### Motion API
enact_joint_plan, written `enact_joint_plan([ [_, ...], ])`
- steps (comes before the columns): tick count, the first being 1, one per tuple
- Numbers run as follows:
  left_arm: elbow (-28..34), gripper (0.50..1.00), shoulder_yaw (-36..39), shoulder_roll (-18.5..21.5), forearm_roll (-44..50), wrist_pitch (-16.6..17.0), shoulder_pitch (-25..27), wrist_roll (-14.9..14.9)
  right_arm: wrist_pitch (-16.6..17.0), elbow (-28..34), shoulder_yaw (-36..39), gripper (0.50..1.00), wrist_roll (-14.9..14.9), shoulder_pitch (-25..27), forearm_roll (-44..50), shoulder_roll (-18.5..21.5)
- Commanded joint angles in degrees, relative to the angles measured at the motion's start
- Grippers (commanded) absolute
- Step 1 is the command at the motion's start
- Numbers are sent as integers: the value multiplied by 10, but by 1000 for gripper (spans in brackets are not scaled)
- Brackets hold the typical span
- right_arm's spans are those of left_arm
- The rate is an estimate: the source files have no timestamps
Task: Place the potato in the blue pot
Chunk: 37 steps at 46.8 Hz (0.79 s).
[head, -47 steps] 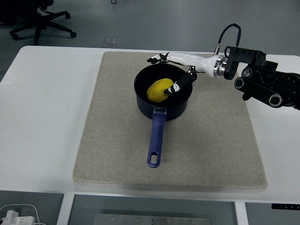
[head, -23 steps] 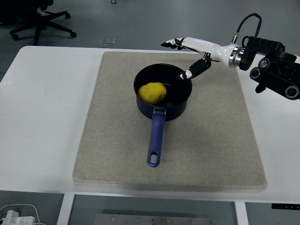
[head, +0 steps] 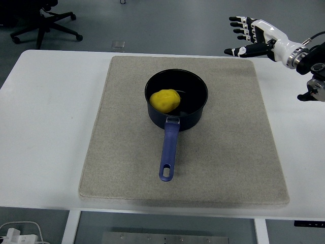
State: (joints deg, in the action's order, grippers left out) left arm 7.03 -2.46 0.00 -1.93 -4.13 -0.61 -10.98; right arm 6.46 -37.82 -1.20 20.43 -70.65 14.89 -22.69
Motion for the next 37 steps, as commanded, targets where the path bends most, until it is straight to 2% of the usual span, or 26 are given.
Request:
enact_joint_plan([
  [1,0,994,0,0,0,0,0,0,-1,14,1,930,-2,16,-56,0],
  [12,0,994,0,0,0,0,0,0,-1,19,1,930,-9,41,-205,-18],
  [29,0,994,0,0,0,0,0,0,-1,34,1,930,-9,92,-359,-29],
  [37,0,994,0,0,0,0,0,0,0,33,22,930,-9,108,-398,-29],
])
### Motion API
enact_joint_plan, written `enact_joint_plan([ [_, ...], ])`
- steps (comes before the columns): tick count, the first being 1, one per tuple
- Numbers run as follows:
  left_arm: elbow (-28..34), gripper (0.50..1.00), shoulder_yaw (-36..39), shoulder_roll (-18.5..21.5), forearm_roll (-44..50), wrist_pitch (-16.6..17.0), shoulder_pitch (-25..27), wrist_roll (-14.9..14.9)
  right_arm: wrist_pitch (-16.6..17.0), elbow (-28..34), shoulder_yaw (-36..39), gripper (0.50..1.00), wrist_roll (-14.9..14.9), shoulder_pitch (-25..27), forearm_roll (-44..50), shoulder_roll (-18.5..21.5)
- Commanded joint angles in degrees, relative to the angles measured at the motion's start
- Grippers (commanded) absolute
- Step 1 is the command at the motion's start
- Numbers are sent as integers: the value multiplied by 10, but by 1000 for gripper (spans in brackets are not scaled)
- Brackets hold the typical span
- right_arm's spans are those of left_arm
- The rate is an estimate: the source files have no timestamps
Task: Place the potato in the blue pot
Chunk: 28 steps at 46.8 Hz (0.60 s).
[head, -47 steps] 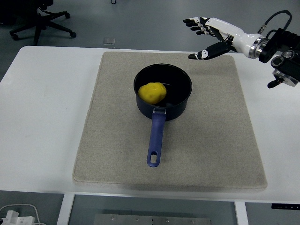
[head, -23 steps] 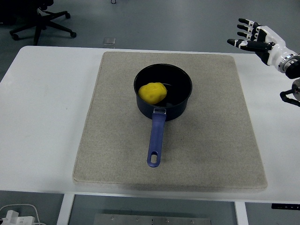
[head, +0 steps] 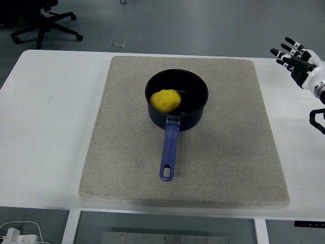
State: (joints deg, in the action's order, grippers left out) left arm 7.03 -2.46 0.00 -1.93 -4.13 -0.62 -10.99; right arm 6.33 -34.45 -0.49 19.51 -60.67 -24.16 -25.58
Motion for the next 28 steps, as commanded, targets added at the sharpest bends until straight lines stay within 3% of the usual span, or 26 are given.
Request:
enact_joint_plan([
  [1,0,996,0,0,0,0,0,0,1,-2,21,930,0,11,-7,0],
  [28,0,994,0,0,0,0,0,0,0,-8,44,930,-6,24,-6,5],
])
